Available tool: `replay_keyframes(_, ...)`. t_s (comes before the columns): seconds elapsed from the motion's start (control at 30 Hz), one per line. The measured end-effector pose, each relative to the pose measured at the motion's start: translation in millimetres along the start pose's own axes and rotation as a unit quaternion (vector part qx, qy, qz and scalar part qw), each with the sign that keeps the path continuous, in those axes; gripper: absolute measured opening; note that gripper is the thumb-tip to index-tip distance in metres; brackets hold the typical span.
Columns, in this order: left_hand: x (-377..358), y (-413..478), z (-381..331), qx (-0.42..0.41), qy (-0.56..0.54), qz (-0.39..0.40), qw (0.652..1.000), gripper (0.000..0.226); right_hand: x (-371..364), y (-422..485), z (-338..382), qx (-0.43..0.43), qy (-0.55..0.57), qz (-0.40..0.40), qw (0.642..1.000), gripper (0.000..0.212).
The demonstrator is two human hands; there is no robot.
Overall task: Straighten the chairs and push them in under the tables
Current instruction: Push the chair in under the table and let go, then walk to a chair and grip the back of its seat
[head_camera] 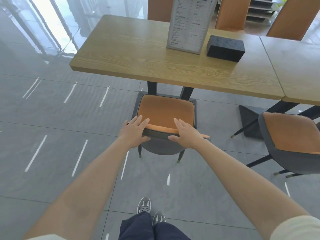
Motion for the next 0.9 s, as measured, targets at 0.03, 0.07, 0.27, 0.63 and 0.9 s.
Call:
replay_keyframes(0.03, 1, -6, 2, 0.009, -0.004, -0.006, 1.0, 0.069, 2, -2, 4, -0.001, 0.004, -0.018, 1.0, 0.076)
replay_keyframes(0.07, 3, -11, 4, 0.018, -0.005, -0.013, 1.0, 0.068, 5, -3, 9, -0.002, 0.003, -0.036, 0.999, 0.075)
replay_keyframes(0.27, 16, -43, 25, 0.064, 0.039, -0.093, 0.993, 0.063, 9, -10, 43, 0.017, -0.057, -0.115, 0.992, 0.075)
replay_keyframes(0.63, 32, -91, 140, 0.109, 0.03, -0.119, 0.986, 0.064, 13, 7, 168, 0.113, -0.139, -0.122, 0.976, 0.073)
replay_keyframes(0.9, 66, -100, 297, 0.098, 0.029, -0.132, 0.986, 0.063, 14, 73, 315, 0.121, -0.124, -0.137, 0.975, 0.073)
Point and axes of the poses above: each hand's wrist, its own y-axis towards the middle knuckle, its own x-axis out of the back of the hand, z = x × y, the point moved 2 cm from there along y, towards the middle knuckle, and after that the axes turned 5 degrees about z, right-handed, at the moved point
